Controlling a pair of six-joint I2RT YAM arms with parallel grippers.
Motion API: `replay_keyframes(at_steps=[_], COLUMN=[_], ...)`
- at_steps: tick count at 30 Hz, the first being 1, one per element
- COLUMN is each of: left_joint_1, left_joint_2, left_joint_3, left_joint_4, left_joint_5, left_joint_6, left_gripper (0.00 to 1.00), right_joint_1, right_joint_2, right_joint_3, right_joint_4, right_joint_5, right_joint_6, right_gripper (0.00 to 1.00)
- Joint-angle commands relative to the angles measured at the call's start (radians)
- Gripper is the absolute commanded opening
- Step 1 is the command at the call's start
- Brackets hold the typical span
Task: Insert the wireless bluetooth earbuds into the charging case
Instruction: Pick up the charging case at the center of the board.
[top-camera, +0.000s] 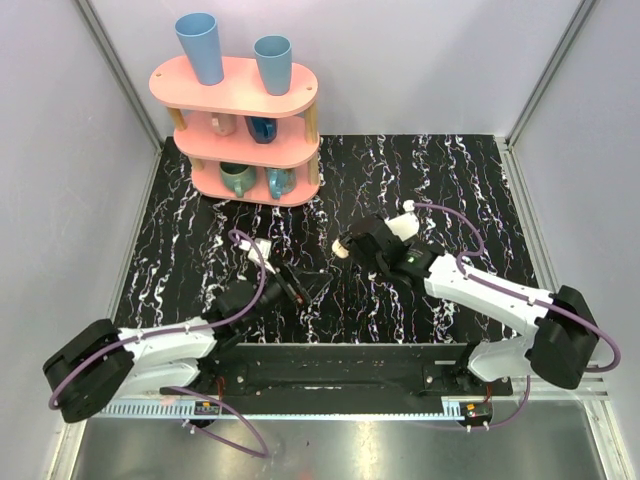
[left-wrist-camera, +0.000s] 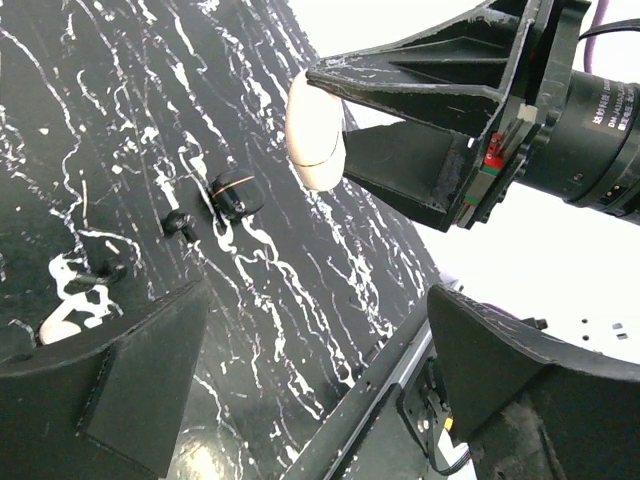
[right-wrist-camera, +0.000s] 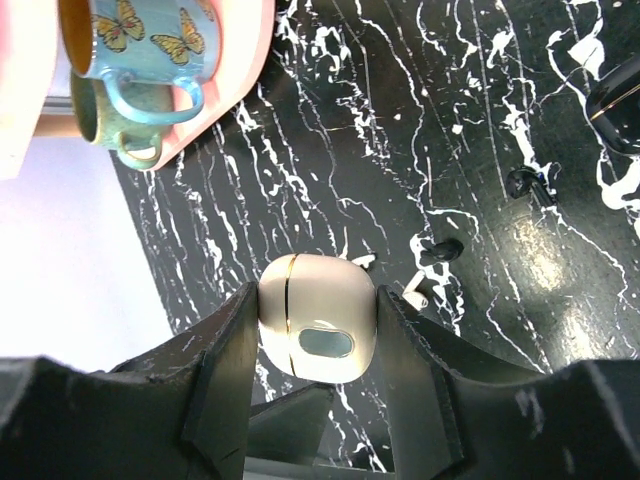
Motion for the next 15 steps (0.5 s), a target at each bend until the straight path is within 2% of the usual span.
replay_keyframes(at_steps=[1,4,11,15], left_joint_1=[-0.004,-0.004,-0.004,-0.004], left_joint_2=[0.064,0.129,0.242,0.235], left_joint_3=[-0.001,0.03,0.102,0.148], left_joint_4=[0.26,0.334,0.429,0.354], left_joint_5=[0.033,0.042,0.019,-0.011], left_joint_6=[-0.012,0.011,0.049,0.086], left_gripper=[0.92,0.86,0.84,0.8], right_joint_1=[-0.002,-0.004,-0.004,-0.004], right_joint_2=[-0.066,-0.061,-0.051,-0.06], right_joint_3=[0.01,0.013,0.01,0.008], right_joint_4=[0.045,0.057,0.071,0.072], right_joint_5=[-0.014,-0.049,-0.078,-0.073], right_joint_6=[-0.018,-0.023,0.003,0.013], right_gripper=[0.34,0.34,0.34,0.34])
